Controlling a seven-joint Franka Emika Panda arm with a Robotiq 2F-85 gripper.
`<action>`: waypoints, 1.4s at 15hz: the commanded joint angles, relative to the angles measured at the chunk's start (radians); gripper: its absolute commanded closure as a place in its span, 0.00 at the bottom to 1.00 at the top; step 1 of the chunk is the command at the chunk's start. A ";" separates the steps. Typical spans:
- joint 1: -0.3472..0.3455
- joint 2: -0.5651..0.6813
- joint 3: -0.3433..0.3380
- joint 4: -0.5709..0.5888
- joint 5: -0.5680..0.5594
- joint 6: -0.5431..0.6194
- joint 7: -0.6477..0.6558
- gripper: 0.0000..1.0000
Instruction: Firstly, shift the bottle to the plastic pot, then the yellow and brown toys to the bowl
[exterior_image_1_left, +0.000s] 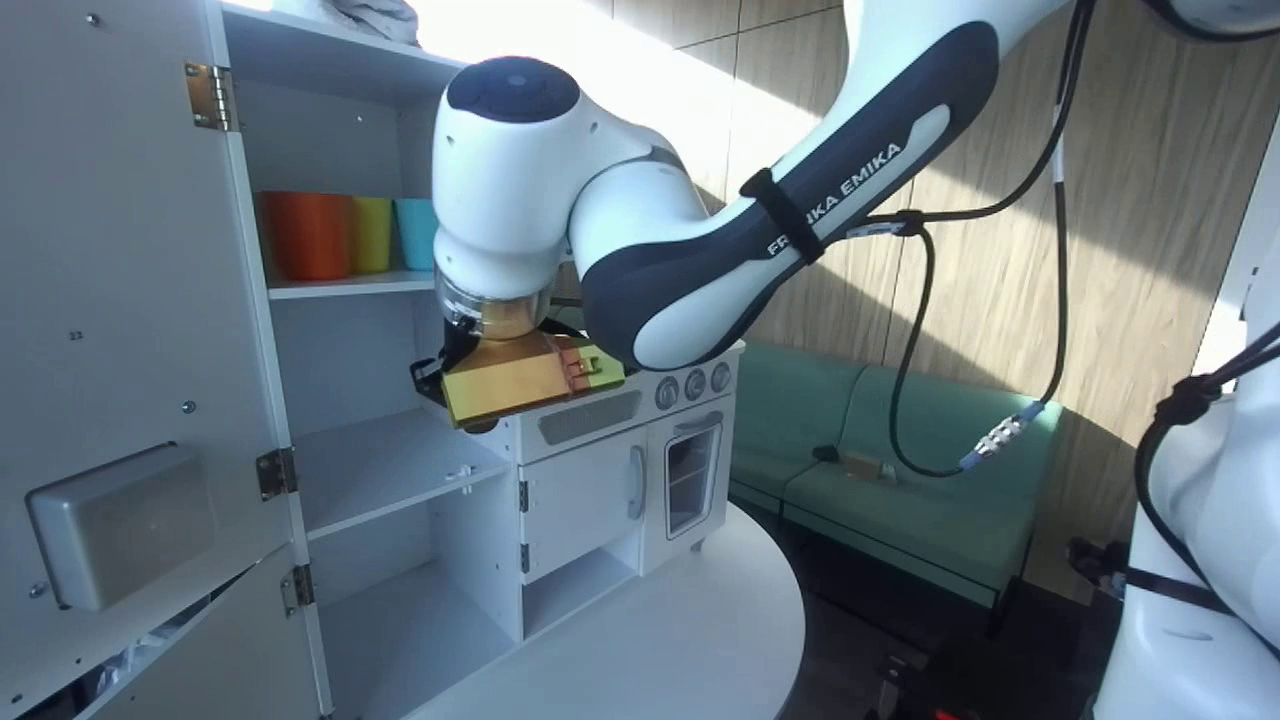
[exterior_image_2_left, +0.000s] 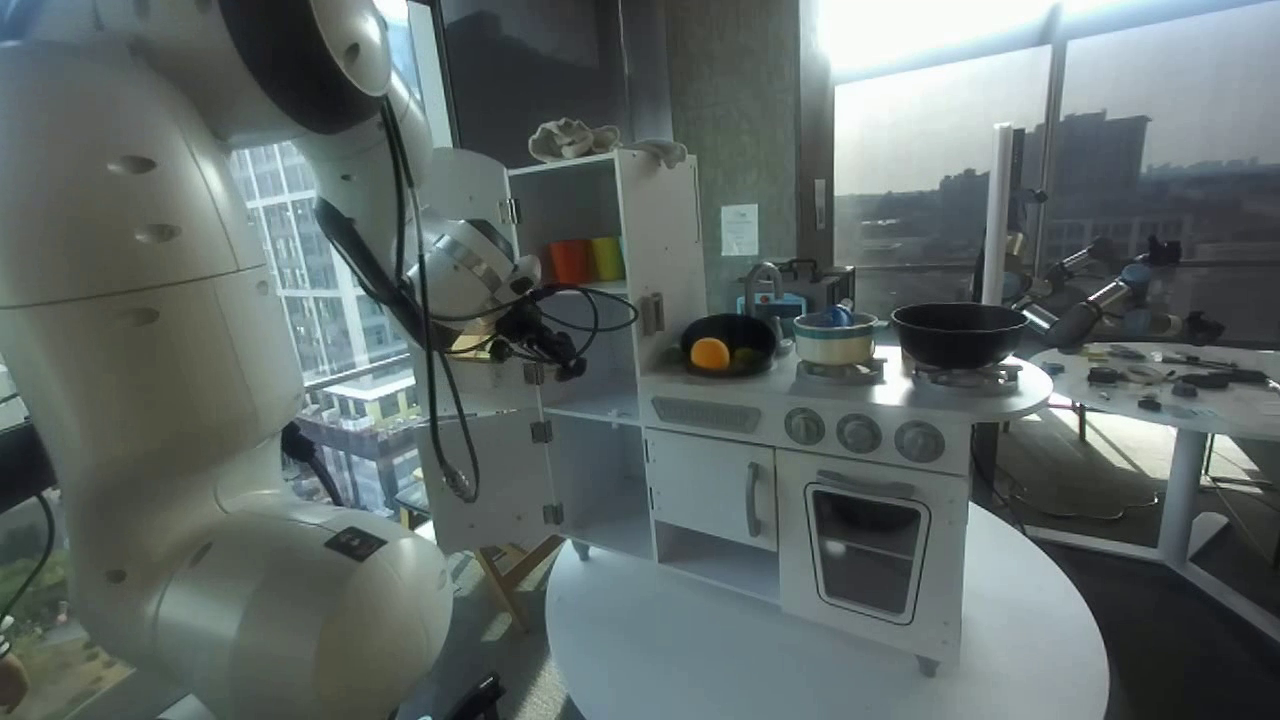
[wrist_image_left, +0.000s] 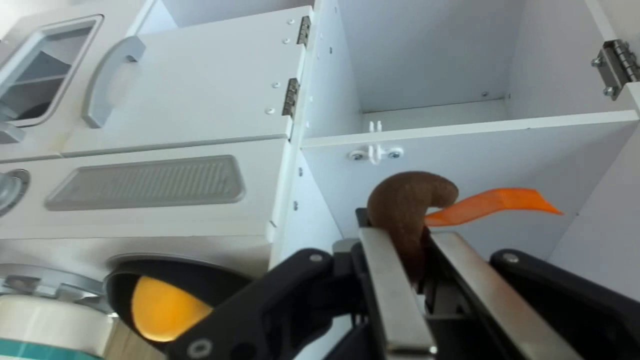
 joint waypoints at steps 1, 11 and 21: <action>-0.017 -0.186 -0.016 -0.089 0.114 -0.080 -0.010 0.85; -0.198 -0.363 -0.132 -0.017 0.099 -0.091 -0.168 0.84; -0.286 -0.104 -0.265 0.177 0.315 0.171 -0.578 0.85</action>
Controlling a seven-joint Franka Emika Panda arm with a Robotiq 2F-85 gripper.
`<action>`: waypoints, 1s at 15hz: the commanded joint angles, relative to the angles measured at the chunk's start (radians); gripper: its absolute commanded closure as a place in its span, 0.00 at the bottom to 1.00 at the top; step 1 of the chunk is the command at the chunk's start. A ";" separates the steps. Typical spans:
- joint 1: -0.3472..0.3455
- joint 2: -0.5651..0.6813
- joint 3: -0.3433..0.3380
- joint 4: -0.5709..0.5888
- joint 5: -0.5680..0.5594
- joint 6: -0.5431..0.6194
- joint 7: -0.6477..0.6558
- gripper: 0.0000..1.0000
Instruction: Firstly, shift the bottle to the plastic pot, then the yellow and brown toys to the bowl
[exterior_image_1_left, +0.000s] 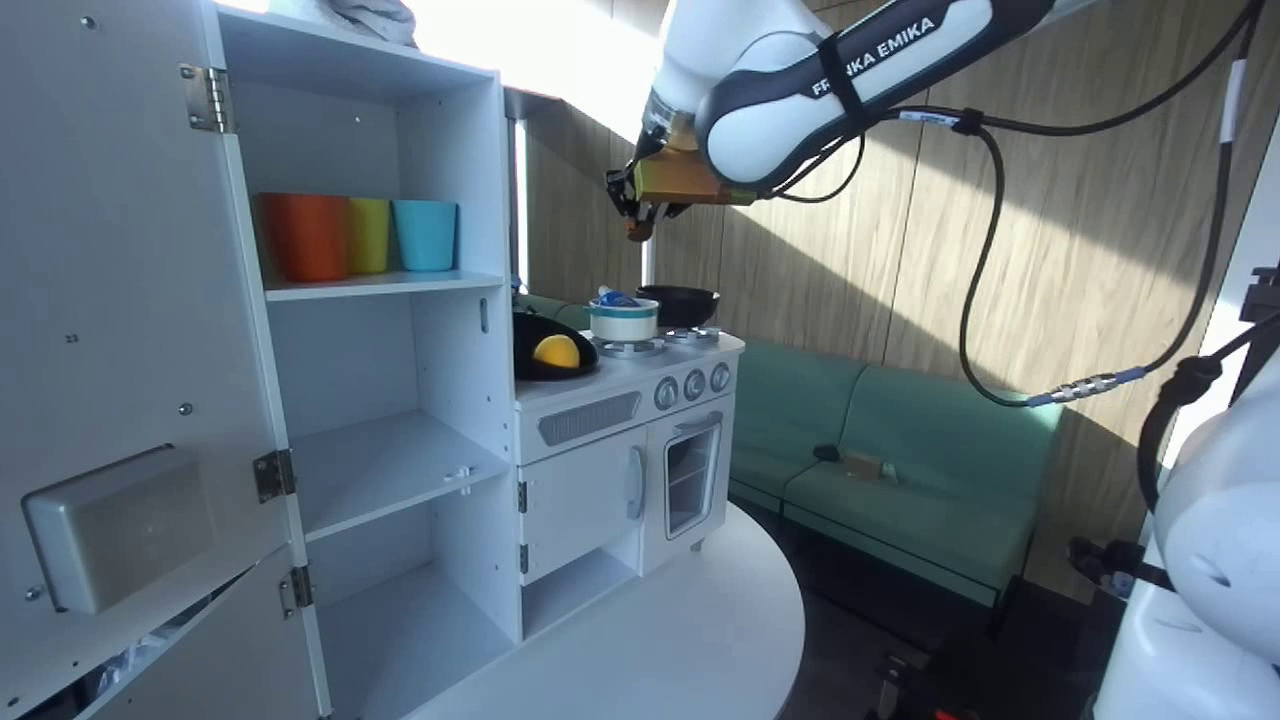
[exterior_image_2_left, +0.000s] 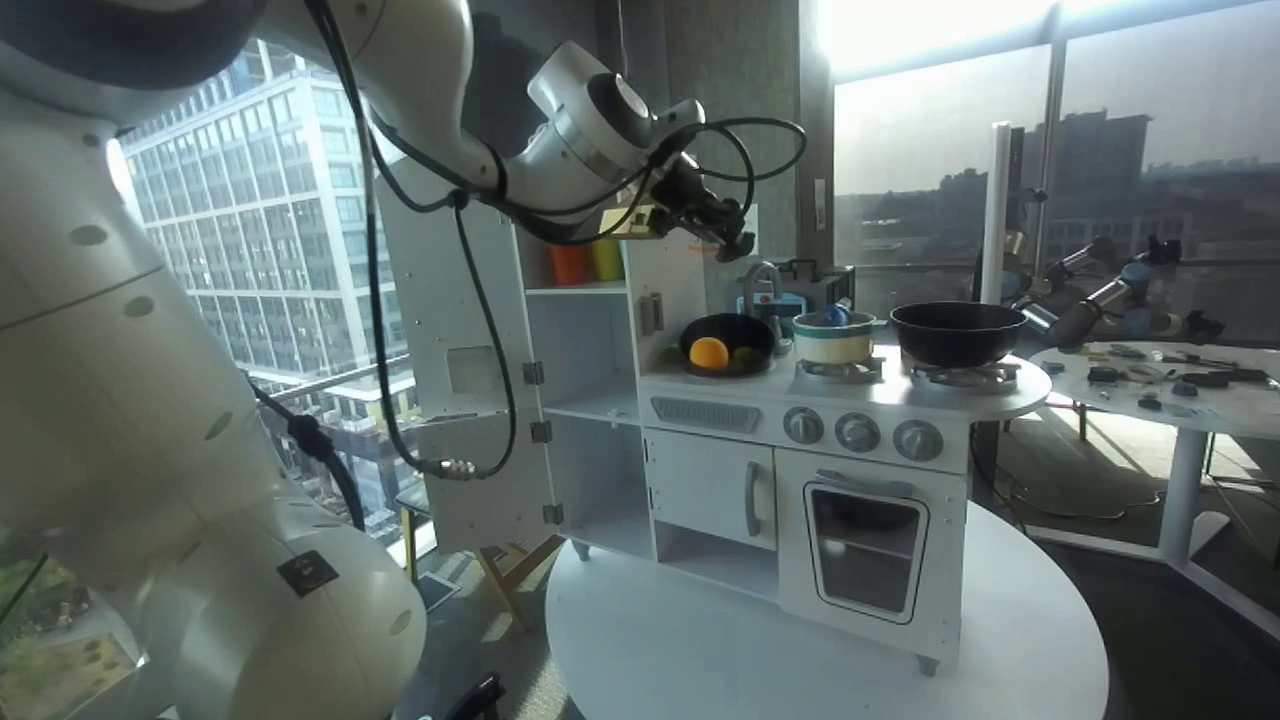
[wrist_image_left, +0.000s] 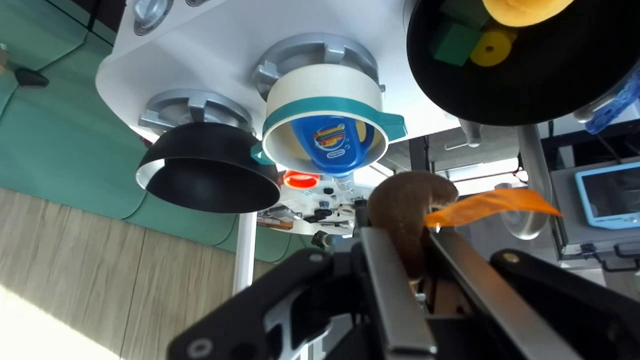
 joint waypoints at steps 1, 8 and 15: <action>-0.009 0.127 -0.008 0.084 0.129 0.085 -0.162 0.85; 0.010 0.327 -0.008 0.139 0.320 0.245 -0.380 0.85; 0.002 0.489 0.040 0.229 0.408 0.322 -0.511 0.85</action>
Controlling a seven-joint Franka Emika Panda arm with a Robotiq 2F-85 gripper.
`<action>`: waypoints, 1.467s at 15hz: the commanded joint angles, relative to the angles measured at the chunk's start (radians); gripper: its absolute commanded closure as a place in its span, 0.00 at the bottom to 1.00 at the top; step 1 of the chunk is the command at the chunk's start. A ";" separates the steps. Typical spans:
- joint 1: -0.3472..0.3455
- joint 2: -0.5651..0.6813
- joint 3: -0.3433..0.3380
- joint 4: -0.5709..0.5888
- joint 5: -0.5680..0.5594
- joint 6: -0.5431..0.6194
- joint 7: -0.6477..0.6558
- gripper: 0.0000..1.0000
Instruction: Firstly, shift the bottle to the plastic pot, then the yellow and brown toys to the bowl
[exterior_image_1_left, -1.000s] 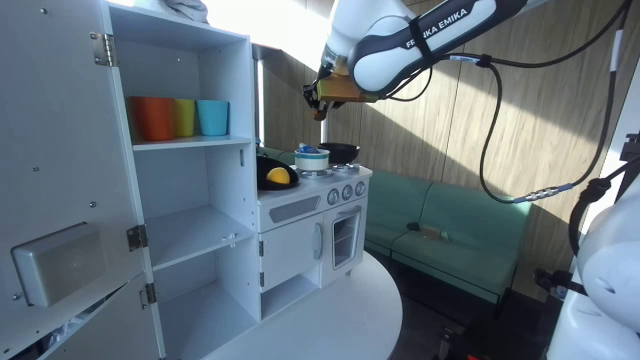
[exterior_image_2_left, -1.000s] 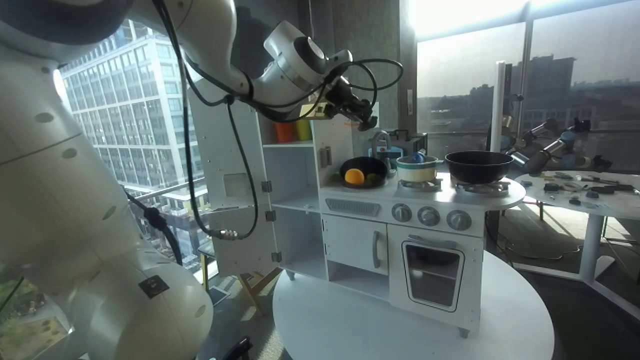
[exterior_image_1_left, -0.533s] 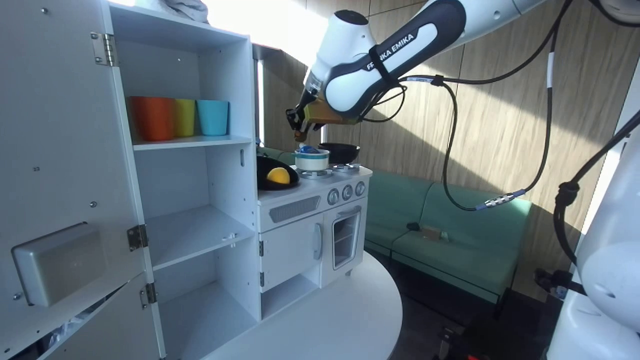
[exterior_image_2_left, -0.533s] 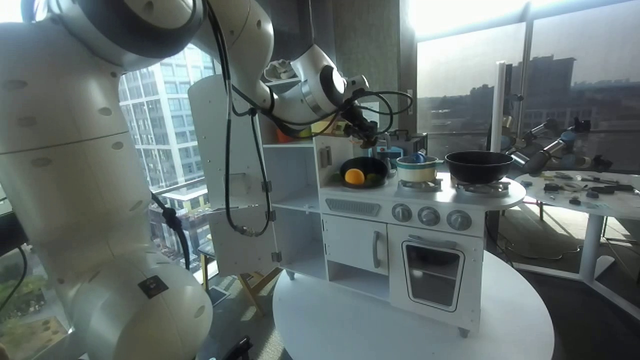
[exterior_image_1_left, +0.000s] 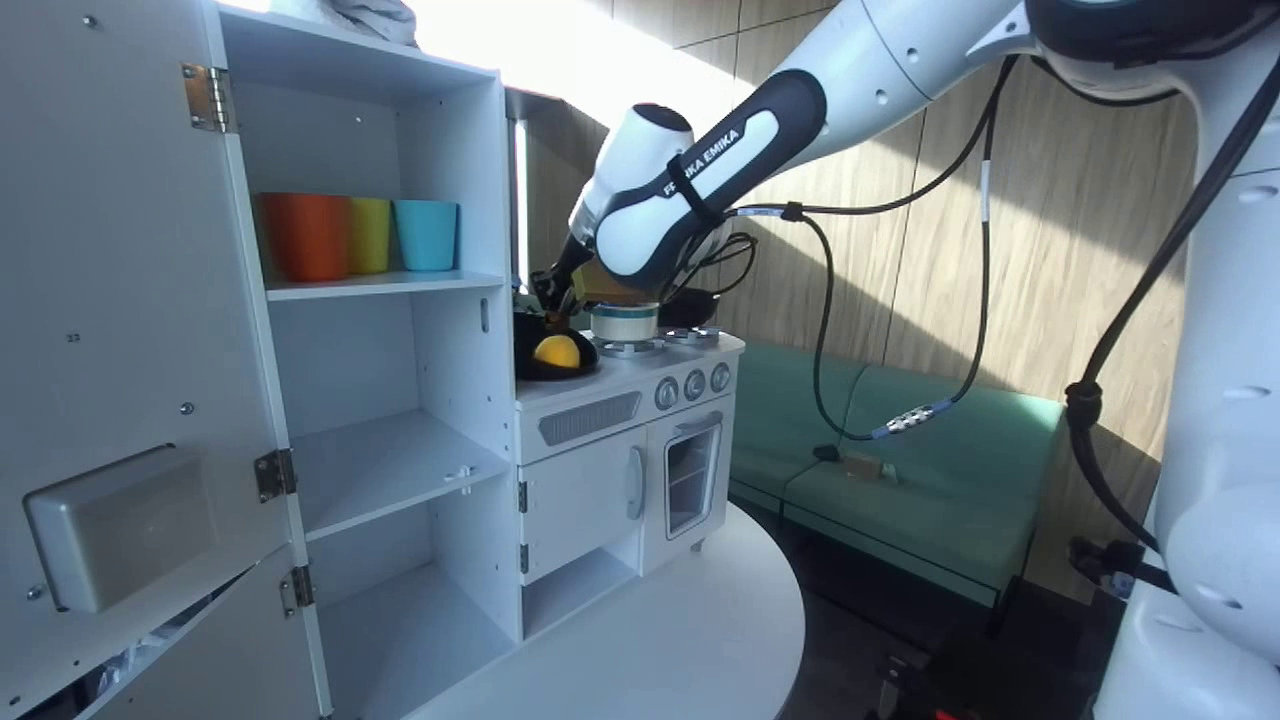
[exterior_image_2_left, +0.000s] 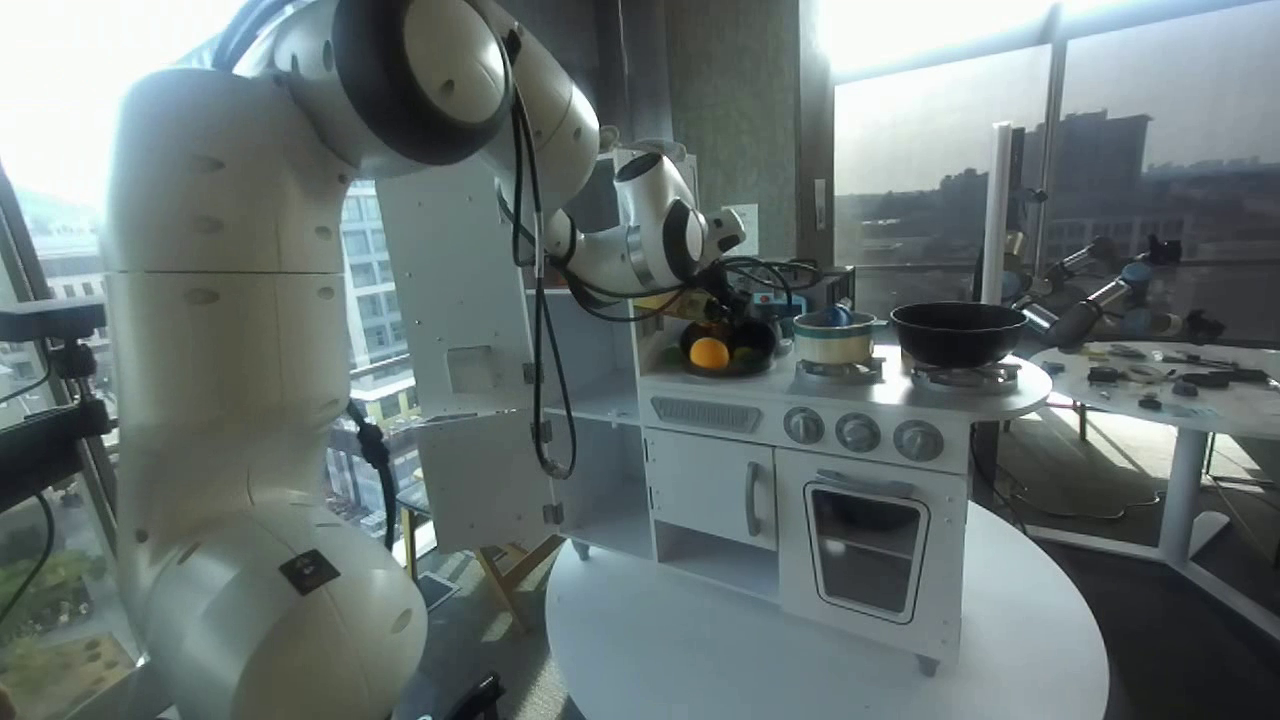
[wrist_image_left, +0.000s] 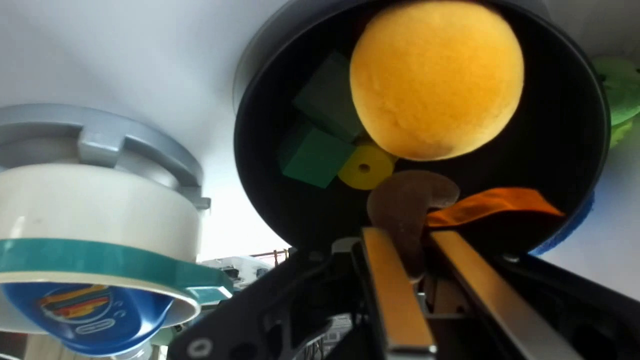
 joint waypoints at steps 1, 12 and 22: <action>-0.002 0.066 0.018 0.085 0.008 0.031 -0.050 0.85; 0.001 0.040 0.054 0.090 0.016 -0.031 -0.030 0.06; 0.101 -0.258 0.046 -0.097 -0.258 -0.443 0.441 0.00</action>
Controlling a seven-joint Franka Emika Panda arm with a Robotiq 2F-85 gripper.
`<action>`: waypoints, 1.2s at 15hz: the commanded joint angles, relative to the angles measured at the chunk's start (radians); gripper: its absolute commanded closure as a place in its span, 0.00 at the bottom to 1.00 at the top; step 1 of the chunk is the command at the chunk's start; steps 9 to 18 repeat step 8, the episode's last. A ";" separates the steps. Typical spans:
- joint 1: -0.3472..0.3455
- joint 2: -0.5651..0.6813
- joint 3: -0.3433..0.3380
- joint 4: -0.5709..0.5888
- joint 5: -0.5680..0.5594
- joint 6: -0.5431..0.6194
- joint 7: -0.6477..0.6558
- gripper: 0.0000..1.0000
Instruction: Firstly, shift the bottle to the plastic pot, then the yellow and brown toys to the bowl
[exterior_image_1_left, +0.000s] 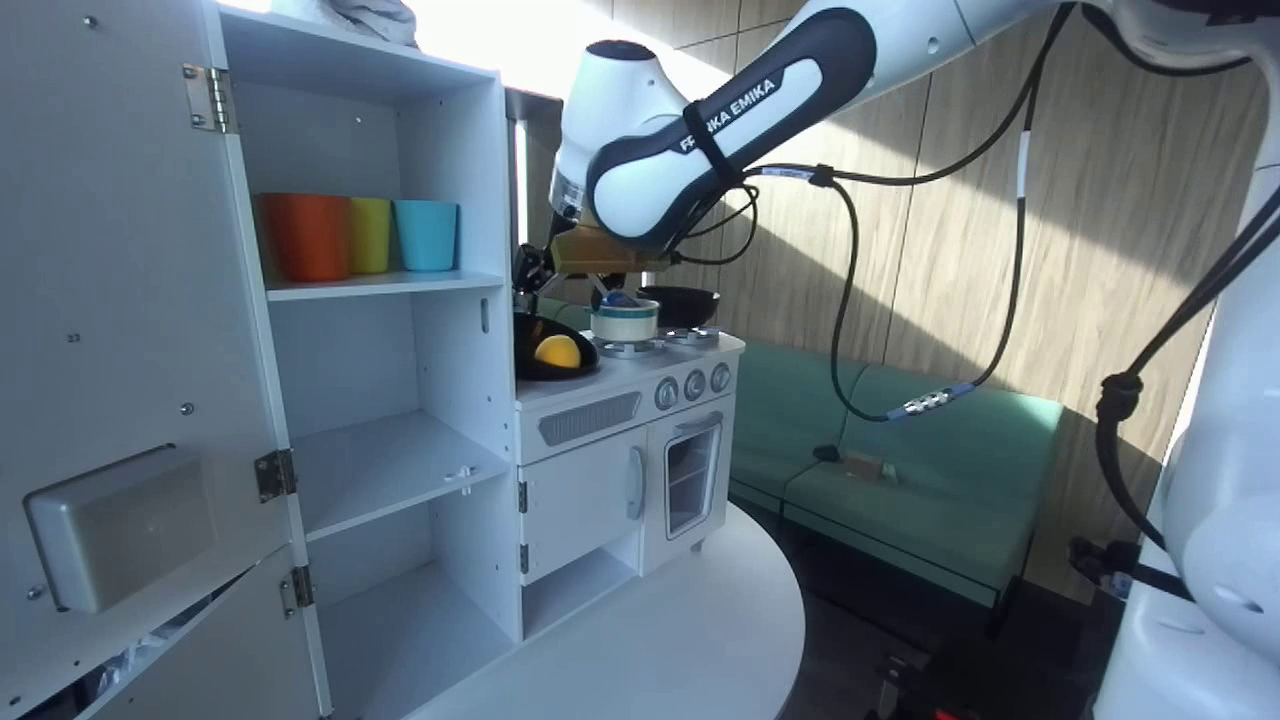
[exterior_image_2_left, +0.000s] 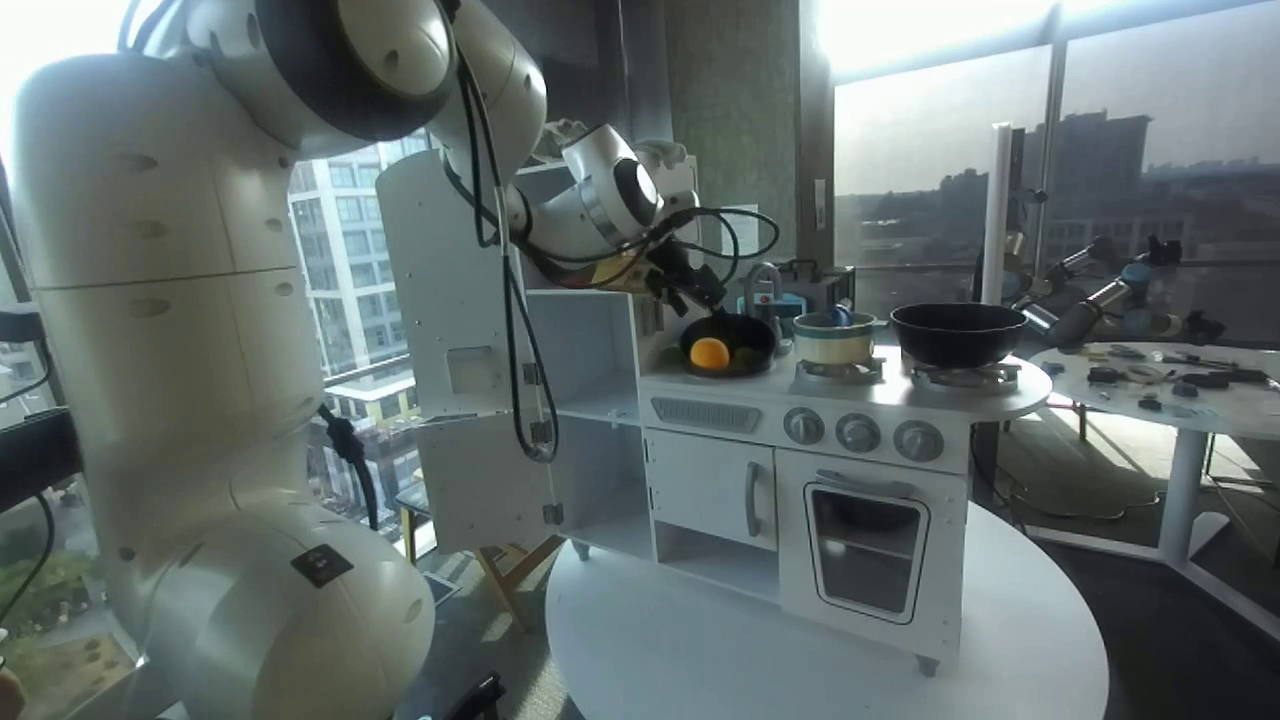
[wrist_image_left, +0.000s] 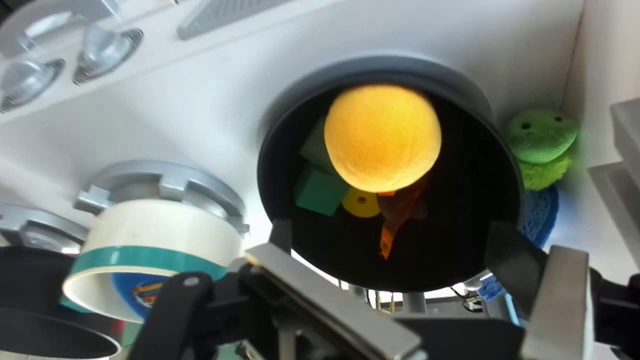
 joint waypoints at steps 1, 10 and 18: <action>0.041 -0.168 0.034 -0.129 -0.072 -0.149 0.167 0.00; 0.042 -0.381 0.189 -0.336 -0.098 -0.297 0.461 0.00; 0.042 -0.381 0.189 -0.336 -0.098 -0.297 0.461 0.00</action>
